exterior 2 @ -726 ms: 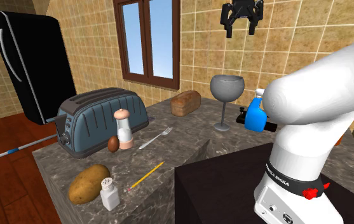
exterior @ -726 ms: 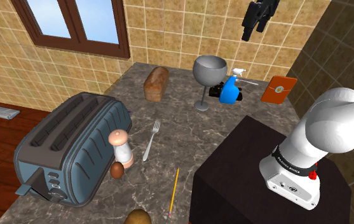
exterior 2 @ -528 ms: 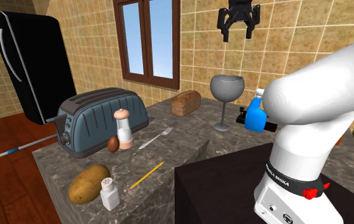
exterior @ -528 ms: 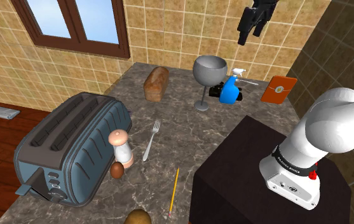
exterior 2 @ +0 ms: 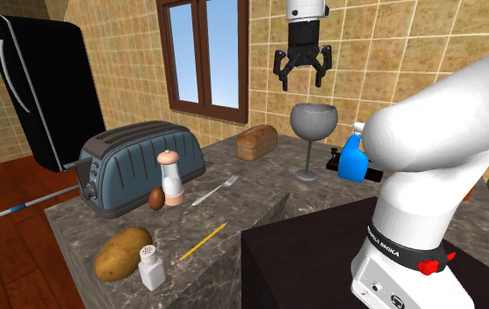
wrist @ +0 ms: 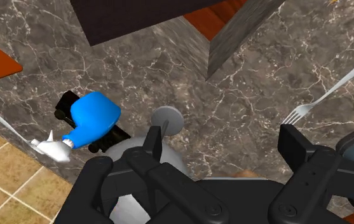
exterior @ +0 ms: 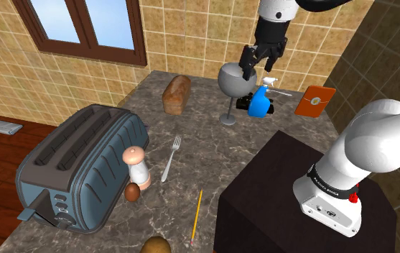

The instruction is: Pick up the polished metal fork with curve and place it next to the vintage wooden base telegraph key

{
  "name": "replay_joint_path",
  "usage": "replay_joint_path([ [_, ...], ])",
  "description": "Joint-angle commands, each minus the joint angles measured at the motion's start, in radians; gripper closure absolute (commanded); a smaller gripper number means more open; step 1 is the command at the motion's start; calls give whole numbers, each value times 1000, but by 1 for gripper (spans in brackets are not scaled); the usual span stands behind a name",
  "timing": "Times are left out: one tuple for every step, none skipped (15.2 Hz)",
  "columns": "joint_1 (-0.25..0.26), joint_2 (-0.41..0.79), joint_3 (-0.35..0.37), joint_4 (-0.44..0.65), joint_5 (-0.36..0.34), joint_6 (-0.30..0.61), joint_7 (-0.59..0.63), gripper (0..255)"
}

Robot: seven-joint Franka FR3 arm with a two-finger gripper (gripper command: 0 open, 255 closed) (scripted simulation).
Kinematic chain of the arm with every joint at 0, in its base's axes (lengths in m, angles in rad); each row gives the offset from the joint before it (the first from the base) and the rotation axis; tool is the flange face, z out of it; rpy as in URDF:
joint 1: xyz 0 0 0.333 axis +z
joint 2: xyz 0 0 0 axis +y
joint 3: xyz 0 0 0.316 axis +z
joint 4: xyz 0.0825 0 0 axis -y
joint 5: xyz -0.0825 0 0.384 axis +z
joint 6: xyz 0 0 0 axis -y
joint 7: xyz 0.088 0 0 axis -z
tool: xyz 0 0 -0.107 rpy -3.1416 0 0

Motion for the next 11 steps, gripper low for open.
replay_joint_path([
  [-4, 29, 33, -33, 22, 62, 68, 0],
  [-7, 48, 51, -45, 33, 94, 102, 0],
  [-9, 70, 70, -56, 43, 125, 136, 0],
  [-12, 94, 89, -64, 52, 158, 170, 0],
  [-15, 120, 108, -71, 61, 191, 204, 0],
  [-19, 148, 127, -76, 68, 224, 239, 0],
  [-24, 178, 147, -80, 74, 257, 274, 0],
  [-29, 210, 166, -81, 78, 291, 309, 0],
  [-35, 244, 186, -81, 81, 324, 346, 0],
  [-42, 279, 205, -79, 81, 357, 382, 0],
  [-51, 316, 226, -76, 79, 390, 420, 0],
])
